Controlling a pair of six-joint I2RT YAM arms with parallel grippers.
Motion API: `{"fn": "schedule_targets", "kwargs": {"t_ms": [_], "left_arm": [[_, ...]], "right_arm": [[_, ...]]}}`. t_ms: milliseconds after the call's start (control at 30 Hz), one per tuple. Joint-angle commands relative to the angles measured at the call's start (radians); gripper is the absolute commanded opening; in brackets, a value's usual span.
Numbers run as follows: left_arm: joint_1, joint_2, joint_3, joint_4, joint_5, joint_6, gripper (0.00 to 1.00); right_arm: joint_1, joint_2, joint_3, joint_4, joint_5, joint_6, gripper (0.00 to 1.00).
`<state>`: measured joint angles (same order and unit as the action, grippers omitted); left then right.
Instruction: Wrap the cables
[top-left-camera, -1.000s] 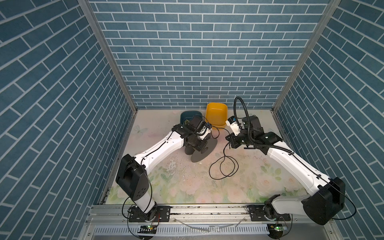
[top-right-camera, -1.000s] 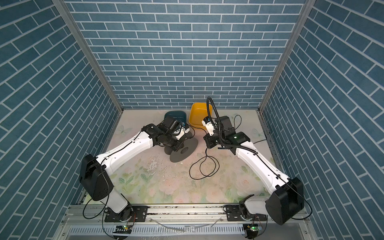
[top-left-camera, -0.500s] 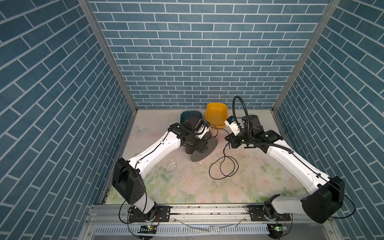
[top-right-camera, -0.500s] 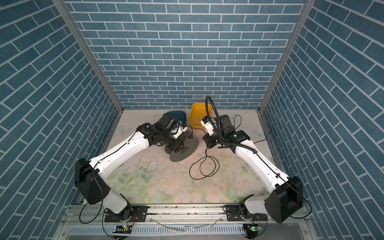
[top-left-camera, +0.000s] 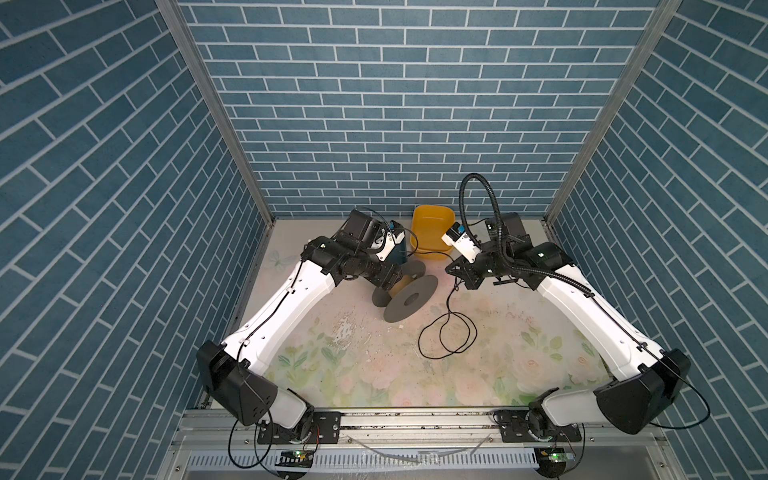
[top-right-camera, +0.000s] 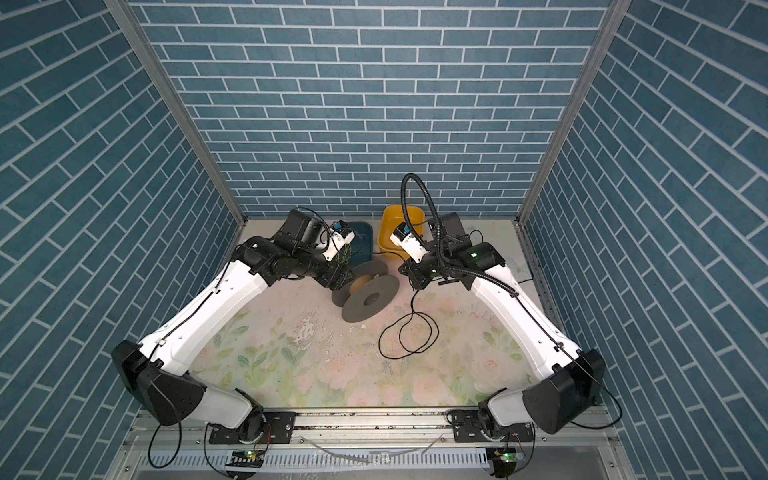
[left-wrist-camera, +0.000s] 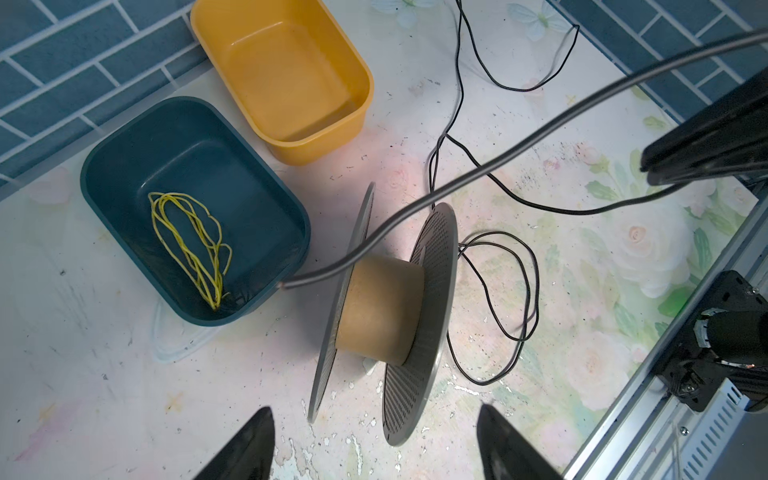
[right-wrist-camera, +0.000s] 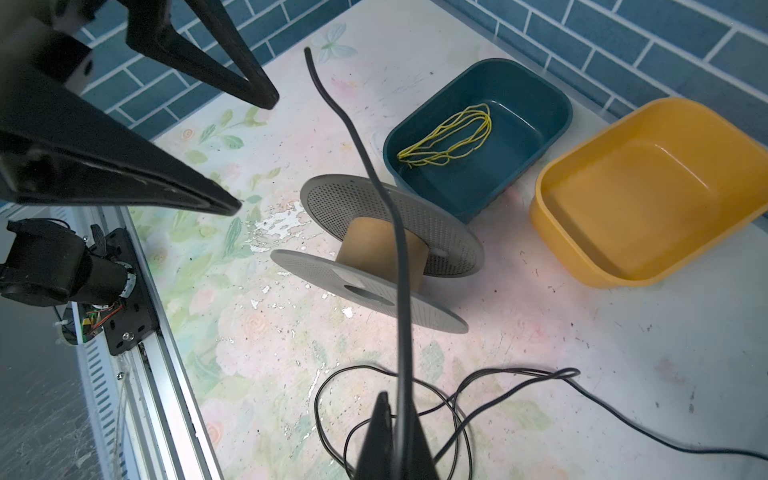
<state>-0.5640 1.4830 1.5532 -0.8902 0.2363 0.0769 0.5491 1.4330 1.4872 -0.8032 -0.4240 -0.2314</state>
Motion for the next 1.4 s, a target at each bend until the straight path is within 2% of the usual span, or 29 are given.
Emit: {"fn": "schedule_targets", "kwargs": {"t_ms": [0, 333, 633, 933, 1200, 1367], "left_arm": [[0.010, -0.014, -0.051, 0.050, 0.012, 0.006, 0.79], [0.043, -0.029, -0.117, 0.197, 0.004, -0.037, 0.79], [0.077, 0.024, -0.107, 0.219, 0.070, -0.021, 0.75], [0.076, 0.118, -0.074, 0.242, 0.188, 0.085, 0.74], [0.075, 0.141, -0.113, 0.275, 0.219, 0.142, 0.68], [0.078, 0.178, -0.117, 0.285, 0.241, 0.146, 0.65]], "right_arm": [[0.006, 0.057, 0.055, -0.117, -0.027, -0.105, 0.00], [0.009, 0.155, 0.037, -0.054, -0.041, -0.139, 0.00], [0.013, 0.210, 0.057, -0.089, -0.053, -0.154, 0.00], [0.022, 0.269, 0.123, -0.122, -0.034, -0.181, 0.00], [0.022, 0.376, 0.282, -0.241, -0.026, -0.227, 0.00], [0.022, 0.405, 0.304, -0.258, -0.016, -0.233, 0.00]]}}
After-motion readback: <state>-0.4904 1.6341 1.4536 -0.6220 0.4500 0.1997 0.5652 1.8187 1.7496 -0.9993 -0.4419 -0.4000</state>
